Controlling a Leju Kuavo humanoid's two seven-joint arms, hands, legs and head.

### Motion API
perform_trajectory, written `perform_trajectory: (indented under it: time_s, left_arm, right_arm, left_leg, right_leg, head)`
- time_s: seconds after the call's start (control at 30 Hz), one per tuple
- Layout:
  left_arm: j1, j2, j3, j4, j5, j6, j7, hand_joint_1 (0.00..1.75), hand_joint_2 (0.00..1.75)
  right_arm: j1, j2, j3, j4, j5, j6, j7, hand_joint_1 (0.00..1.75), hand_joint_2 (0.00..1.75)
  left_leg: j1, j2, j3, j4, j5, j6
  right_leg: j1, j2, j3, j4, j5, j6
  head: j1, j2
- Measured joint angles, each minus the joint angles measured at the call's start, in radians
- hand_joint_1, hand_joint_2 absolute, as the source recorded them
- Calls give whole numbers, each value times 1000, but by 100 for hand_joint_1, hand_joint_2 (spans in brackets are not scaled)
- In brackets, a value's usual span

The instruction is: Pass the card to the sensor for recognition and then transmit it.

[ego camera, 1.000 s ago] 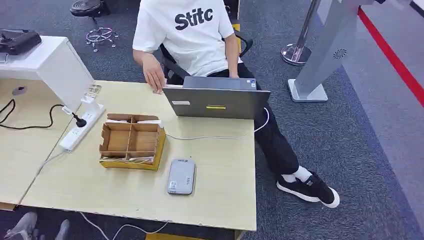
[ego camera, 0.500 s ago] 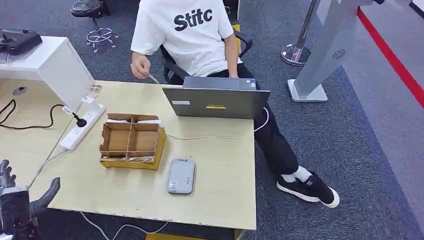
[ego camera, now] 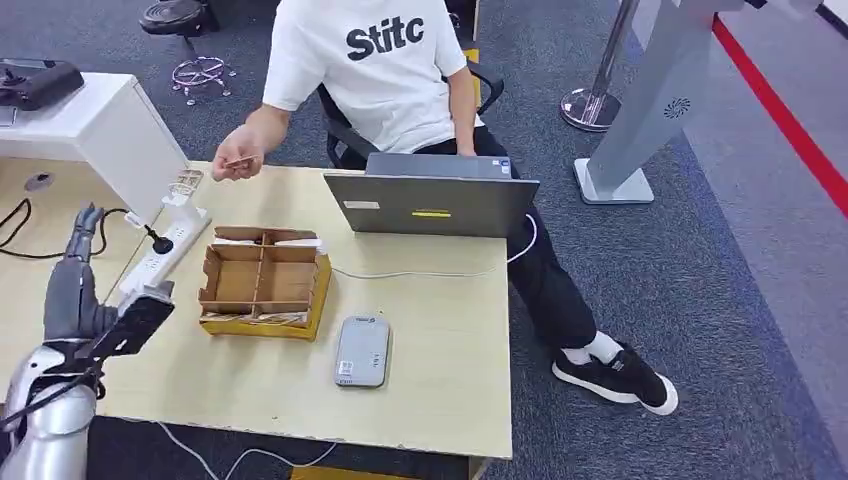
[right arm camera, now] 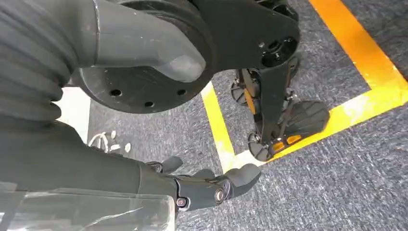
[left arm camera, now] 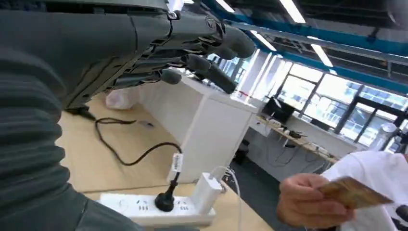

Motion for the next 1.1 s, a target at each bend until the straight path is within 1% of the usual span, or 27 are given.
perform_trajectory:
  time_s: [0.47,0.5,0.53,0.77,0.87,0.97,1.1]
  left_arm:
    - [-244,185,-237,66,-336,-24,111,0,175]
    - [-261,196,-255,72,-362,-26,120,171,175]
    - [-276,209,-274,78,-387,-27,129,175,175]
    - [-382,290,-391,119,-559,-37,190,175,175]
    - [-416,313,-438,131,-637,-41,219,175,175]
    - [-433,316,-474,133,-722,-51,257,175,175]
    - [-435,302,-519,133,-750,-61,282,175,175]
  right_arm:
    - [-7,0,86,6,18,-14,41,0,175]
    - [-8,0,94,7,20,-14,43,0,175]
    - [-9,0,101,7,22,-16,46,0,175]
    - [-18,0,151,15,35,-21,61,0,175]
    - [-19,0,162,16,31,-23,68,0,175]
    - [-19,0,174,20,21,-26,74,0,175]
    - [-21,1,181,22,18,-33,74,0,175]
  left_leg:
    - [0,0,-2,0,2,0]
    - [0,0,-2,0,2,0]
    - [0,0,-2,0,2,0]
    - [0,0,-3,0,4,0]
    - [1,0,-4,0,5,0]
    - [0,-1,-4,0,6,0]
    - [0,-3,-5,0,7,0]
  right_leg:
    - [0,1,-2,0,2,0]
    - [0,0,-2,0,2,0]
    - [0,0,-2,0,2,1]
    - [0,0,-3,0,3,0]
    - [0,0,-4,1,5,0]
    - [0,-1,-4,0,5,0]
    - [0,-3,-4,0,5,0]
  head:
    - [0,0]
    - [0,0]
    - [0,0]
    - [0,0]
    - [0,0]
    - [0,0]
    - [0,0]
